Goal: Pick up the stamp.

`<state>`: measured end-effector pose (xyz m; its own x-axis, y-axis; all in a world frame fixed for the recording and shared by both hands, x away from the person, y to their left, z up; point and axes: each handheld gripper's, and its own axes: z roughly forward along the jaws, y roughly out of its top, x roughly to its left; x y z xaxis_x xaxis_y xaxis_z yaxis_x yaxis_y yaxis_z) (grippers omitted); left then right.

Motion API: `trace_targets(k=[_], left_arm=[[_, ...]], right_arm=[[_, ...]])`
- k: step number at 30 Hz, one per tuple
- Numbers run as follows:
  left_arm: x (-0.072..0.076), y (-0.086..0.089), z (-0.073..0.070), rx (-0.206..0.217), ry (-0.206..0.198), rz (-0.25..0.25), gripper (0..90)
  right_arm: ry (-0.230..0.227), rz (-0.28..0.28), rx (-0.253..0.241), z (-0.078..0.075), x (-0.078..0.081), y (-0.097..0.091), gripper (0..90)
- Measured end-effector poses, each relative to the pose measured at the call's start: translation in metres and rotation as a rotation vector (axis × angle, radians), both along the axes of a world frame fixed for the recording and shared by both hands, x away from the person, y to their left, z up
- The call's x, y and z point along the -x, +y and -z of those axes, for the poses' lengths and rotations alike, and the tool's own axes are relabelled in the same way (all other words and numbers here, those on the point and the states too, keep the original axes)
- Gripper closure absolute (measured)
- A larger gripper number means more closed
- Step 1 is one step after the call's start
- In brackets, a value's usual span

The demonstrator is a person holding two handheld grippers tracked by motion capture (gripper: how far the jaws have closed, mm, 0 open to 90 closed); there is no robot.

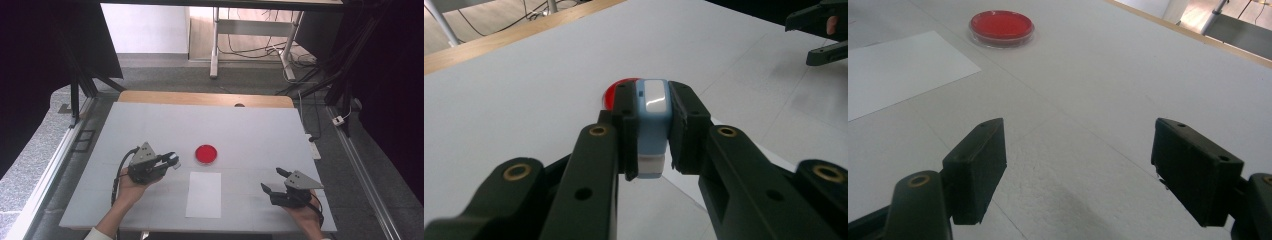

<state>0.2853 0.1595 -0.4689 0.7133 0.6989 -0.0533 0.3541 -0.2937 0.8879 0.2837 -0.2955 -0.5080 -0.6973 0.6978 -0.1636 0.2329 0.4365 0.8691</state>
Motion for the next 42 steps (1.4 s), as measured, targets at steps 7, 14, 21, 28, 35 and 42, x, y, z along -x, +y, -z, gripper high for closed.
trace_targets(k=[7, 14, 21, 28, 35, 42], left_arm=[[-0.005, -0.018, -0.001, -0.003, 0.003, 0.038, 75.0], [-0.008, -0.037, -0.003, -0.002, 0.001, 0.079, 75.0], [-0.011, -0.053, -0.005, 0.003, 0.003, 0.107, 74.9], [-0.014, -0.066, -0.005, 0.007, 0.013, 0.13, 74.8], [-0.013, -0.078, -0.002, 0.014, 0.026, 0.163, 74.8], [-0.015, -0.085, -0.002, 0.026, 0.033, 0.182, 74.8]], right_arm=[[-0.001, 0.001, 0.0, 0.0, 0.0, 0.0, 21.5], [0.0, 0.002, 0.003, 0.0, 0.001, 0.001, 21.5], [-0.002, 0.005, 0.006, 0.0, -0.001, 0.001, 21.5], [0.004, 0.0, 0.003, 0.001, -0.003, 0.002, 21.6], [0.004, -0.003, 0.002, 0.001, -0.003, 0.003, 21.6], [0.004, -0.002, 0.012, 0.002, -0.003, 0.004, 21.6]])
